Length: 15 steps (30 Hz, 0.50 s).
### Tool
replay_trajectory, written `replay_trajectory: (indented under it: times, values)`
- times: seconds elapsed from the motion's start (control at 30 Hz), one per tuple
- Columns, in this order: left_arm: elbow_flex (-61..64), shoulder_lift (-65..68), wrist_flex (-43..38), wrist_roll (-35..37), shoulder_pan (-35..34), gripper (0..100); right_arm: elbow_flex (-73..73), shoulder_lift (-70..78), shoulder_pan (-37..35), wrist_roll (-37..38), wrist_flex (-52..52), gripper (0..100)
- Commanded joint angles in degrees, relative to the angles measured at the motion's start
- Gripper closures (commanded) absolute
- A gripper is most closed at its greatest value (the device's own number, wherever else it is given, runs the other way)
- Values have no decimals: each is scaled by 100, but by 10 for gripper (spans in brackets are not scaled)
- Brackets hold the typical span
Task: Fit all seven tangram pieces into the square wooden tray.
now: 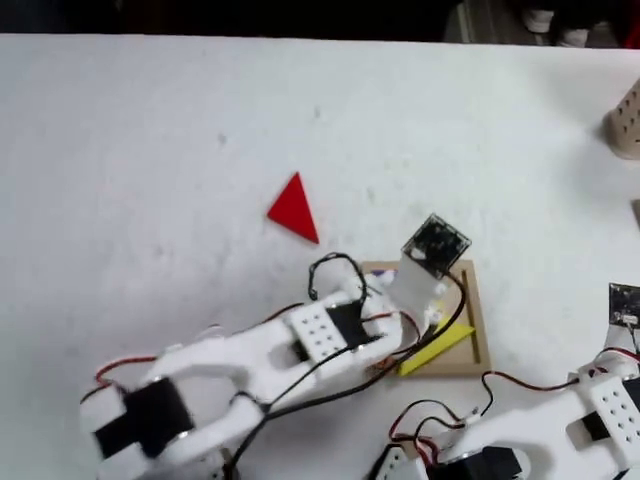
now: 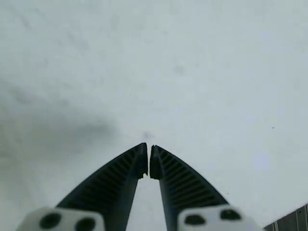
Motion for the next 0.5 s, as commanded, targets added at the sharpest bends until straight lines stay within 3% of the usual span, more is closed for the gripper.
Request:
replay_trajectory:
  times: [0.0,0.13,0.3,0.47]
  values:
    - [281,-1068,70,-149,286,980,-18,-75,-136,62,-66,981]
    - [624,-980,62,-237,787,980,26,-75,-180,62,-57,981]
    - [527,189,79,-782,1587,980,35,-75,-242,62,-57,981]
    - [167,1042,281,-756,1446,980,35,-75,-198,70,-84,981]
